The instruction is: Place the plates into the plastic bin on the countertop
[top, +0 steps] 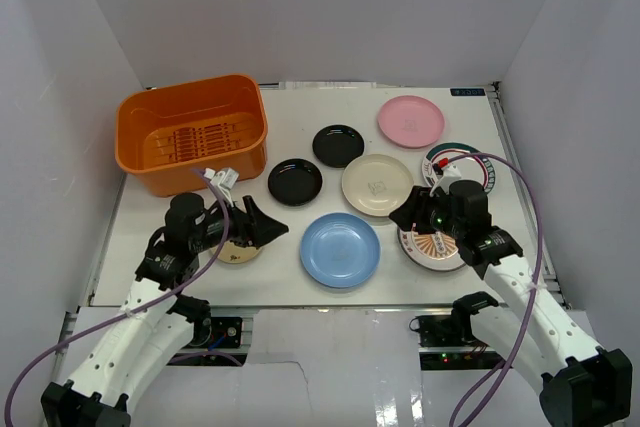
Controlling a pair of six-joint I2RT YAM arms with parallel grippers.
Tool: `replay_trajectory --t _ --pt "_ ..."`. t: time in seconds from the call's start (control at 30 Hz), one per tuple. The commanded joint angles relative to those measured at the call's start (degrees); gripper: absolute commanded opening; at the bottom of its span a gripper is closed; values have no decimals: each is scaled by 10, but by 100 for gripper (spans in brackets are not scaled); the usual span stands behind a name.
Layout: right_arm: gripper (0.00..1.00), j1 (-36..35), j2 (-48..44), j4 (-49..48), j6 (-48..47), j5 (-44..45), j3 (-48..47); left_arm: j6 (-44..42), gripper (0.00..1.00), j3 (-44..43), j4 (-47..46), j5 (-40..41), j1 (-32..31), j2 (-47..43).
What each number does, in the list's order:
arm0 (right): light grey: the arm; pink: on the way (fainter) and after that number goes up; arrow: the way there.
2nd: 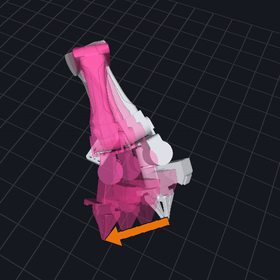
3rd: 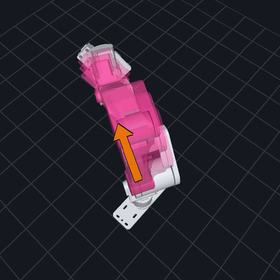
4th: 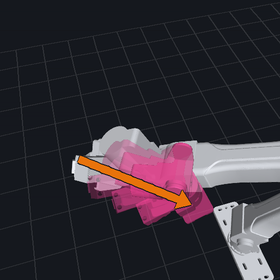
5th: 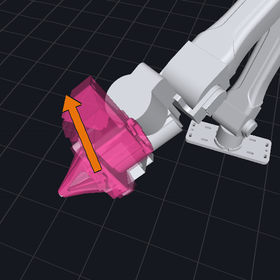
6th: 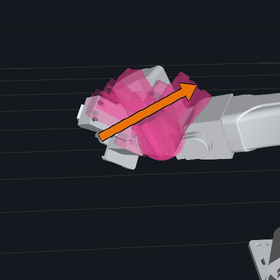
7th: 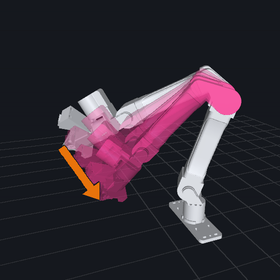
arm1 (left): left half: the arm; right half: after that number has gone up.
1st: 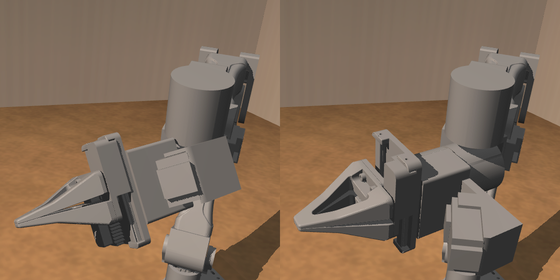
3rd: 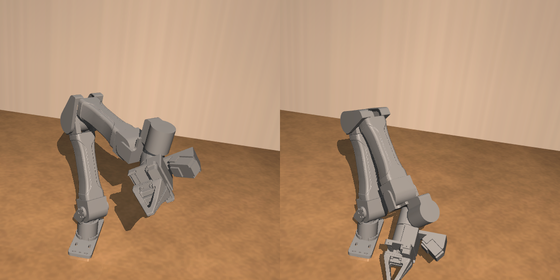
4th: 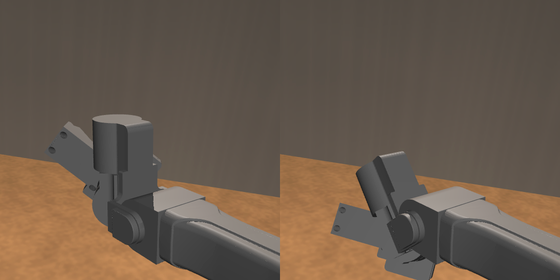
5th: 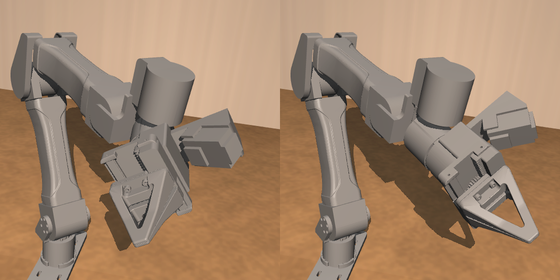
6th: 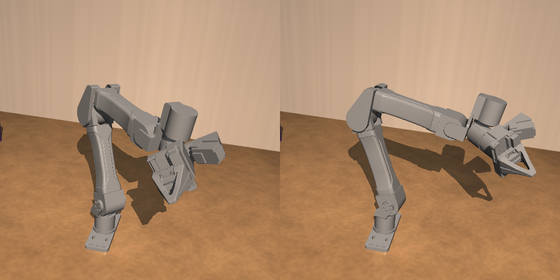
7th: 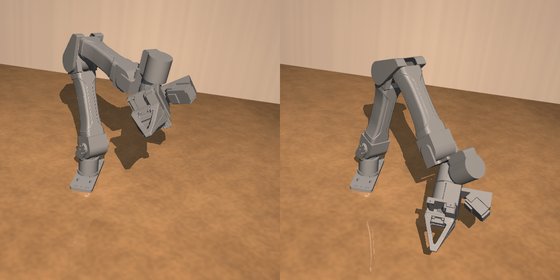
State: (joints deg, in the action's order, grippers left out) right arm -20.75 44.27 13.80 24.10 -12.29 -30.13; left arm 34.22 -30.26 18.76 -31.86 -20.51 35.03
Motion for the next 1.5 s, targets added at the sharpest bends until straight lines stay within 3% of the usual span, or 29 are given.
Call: replay_trajectory --t 0.0,0.23,0.33,0.4,0.53,0.93,1.17,1.37,1.47 --pt "57 -4 6 -5 -16 29 -18 9 89 10 -30 -18 -1 6" --pt "57 -4 34 -3 -34 72 -44 52 88 47 -104 -47 -8 20" --pt "53 -4 46 7 -48 108 -62 45 72 47 -96 -4 -28 28" --pt "52 -4 47 3 -49 112 -67 42 65 43 -84 46 -49 35" --pt "51 -4 46 -4 -46 101 -66 33 61 31 -45 154 -102 72" --pt "51 -4 36 -28 -43 77 -25 66 61 -15 -29 433 -286 226" --pt "51 -6 31 -36 -47 62 -7 75 56 -23 -64 480 -319 326" --pt "51 -6 20 -47 -41 47 11 75 43 -18 -91 487 -319 369" --pt "51 -7 19 -54 -39 44 17 74 41 -24 -106 479 -319 394"
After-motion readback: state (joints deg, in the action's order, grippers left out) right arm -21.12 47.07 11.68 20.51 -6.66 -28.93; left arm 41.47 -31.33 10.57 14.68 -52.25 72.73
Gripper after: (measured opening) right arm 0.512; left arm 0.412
